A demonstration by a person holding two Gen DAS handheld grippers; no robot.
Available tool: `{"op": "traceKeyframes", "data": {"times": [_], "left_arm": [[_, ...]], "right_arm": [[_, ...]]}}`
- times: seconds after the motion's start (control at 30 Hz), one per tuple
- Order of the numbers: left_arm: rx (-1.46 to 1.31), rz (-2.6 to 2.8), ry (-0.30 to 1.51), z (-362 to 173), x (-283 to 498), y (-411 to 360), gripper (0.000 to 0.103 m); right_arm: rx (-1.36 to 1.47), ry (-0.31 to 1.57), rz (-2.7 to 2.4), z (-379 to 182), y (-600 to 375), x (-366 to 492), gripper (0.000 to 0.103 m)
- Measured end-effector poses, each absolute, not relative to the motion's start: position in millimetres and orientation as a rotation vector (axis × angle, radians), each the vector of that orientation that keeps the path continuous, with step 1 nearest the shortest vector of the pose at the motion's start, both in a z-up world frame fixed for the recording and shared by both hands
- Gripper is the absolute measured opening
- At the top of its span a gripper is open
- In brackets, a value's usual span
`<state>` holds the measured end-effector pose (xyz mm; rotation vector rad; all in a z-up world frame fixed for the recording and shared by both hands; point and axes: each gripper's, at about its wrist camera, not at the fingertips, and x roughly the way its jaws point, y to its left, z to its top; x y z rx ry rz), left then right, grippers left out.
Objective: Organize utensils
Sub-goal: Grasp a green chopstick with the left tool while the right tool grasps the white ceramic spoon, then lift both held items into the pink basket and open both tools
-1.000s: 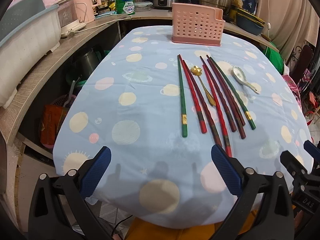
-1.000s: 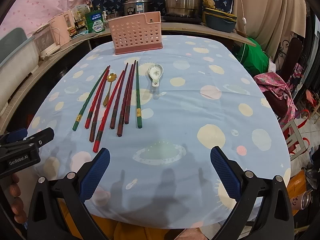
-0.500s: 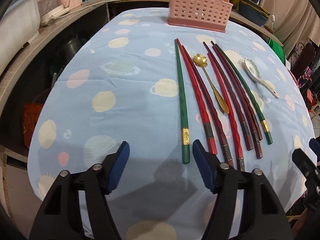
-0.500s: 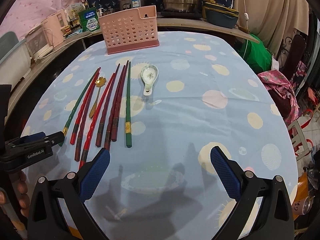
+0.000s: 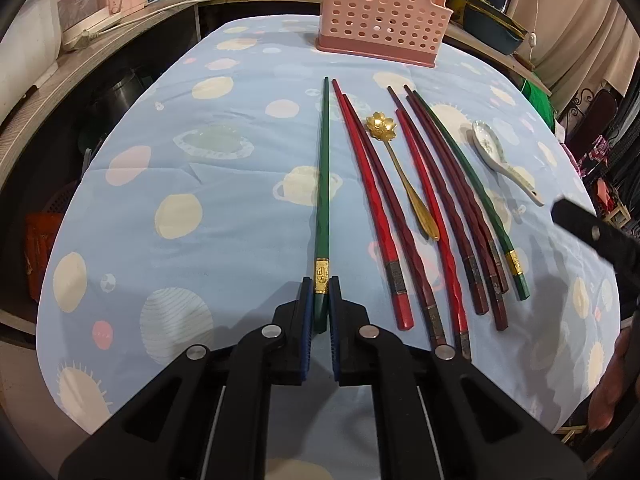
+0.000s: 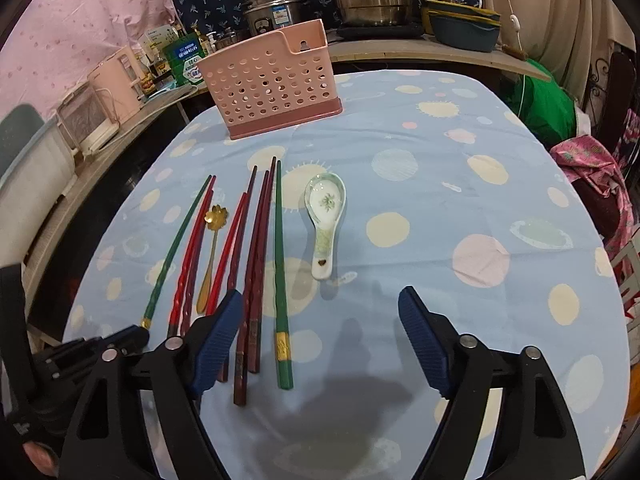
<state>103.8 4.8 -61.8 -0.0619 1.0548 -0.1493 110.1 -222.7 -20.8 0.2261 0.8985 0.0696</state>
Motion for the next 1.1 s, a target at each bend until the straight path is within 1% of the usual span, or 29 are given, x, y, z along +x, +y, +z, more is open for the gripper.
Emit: {"op": "traceKeyframes", "data": {"times": [0.07, 0.1, 0.17, 0.2, 0.27, 0.3, 0.53, 0.87, 1.1], "left_arm": [[-0.063, -0.147, 1.055, -61.8, 103.6, 4.4, 0.007], [-0.064, -0.146, 1.054, -61.7, 103.5, 4.3, 0.007], [-0.066, -0.146, 1.054, -61.7, 103.4, 4.4, 0.007], [-0.066, -0.145, 1.054, -61.8, 103.4, 4.7, 0.007], [-0.066, -0.145, 1.054, -61.7, 103.5, 4.6, 0.007], [-0.066, -0.146, 1.054, -61.8, 103.4, 5.0, 0.007], [-0.065, -0.147, 1.053, -61.8, 103.1, 4.6, 0.008], [-0.070, -0.150, 1.048, -61.9, 103.0, 6.5, 0.007], [-0.080, -0.150, 1.030, -52.9, 99.0, 9.7, 0.007]], "right_arm": [[0.263, 0.907, 0.086, -22.4, -225.5, 122.3, 0.056], [0.281, 0.914, 0.094, -23.9, -227.0, 128.6, 0.053], [0.308, 0.926, 0.110, -28.0, -229.2, 138.7, 0.040], [0.315, 0.933, 0.114, -30.5, -229.7, 143.0, 0.036], [0.328, 0.945, 0.122, -35.4, -230.8, 150.4, 0.024], [0.333, 0.951, 0.122, -37.9, -232.1, 153.4, 0.021], [0.372, 0.992, 0.119, -55.2, -239.2, 161.6, 0.012], [0.372, 0.984, 0.126, -61.5, -239.3, 157.7, 0.010], [0.322, 0.929, 0.104, -39.1, -239.3, 145.7, 0.008]]}}
